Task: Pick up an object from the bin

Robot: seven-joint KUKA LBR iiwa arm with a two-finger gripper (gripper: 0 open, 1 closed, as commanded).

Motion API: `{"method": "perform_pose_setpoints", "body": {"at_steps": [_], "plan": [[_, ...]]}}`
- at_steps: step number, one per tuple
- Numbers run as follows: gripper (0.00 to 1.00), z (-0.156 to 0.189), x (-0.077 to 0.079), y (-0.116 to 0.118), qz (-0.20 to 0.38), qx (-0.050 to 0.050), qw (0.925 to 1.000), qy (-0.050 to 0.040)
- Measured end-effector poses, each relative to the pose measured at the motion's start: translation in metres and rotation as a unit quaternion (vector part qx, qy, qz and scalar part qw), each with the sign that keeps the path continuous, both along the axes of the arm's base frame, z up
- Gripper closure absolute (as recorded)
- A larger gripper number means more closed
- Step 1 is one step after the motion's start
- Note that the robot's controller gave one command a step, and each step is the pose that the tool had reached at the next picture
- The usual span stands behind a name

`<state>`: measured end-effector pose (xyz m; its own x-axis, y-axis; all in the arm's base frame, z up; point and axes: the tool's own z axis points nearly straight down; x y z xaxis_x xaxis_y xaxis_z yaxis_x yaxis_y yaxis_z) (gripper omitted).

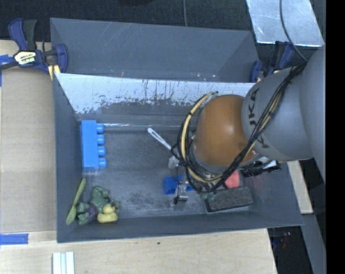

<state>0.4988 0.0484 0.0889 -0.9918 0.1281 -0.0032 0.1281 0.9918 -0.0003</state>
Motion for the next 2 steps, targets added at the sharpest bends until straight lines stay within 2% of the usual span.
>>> {"method": "perform_pose_setpoints", "body": {"at_steps": [1,2], "plan": [[0.0,-0.016,-0.007,0.002,-0.07,0.0,0.9975,0.0003],[1.0,-0.018,0.002,-0.026,0.0,-0.001,1.0,-0.0036]]}}
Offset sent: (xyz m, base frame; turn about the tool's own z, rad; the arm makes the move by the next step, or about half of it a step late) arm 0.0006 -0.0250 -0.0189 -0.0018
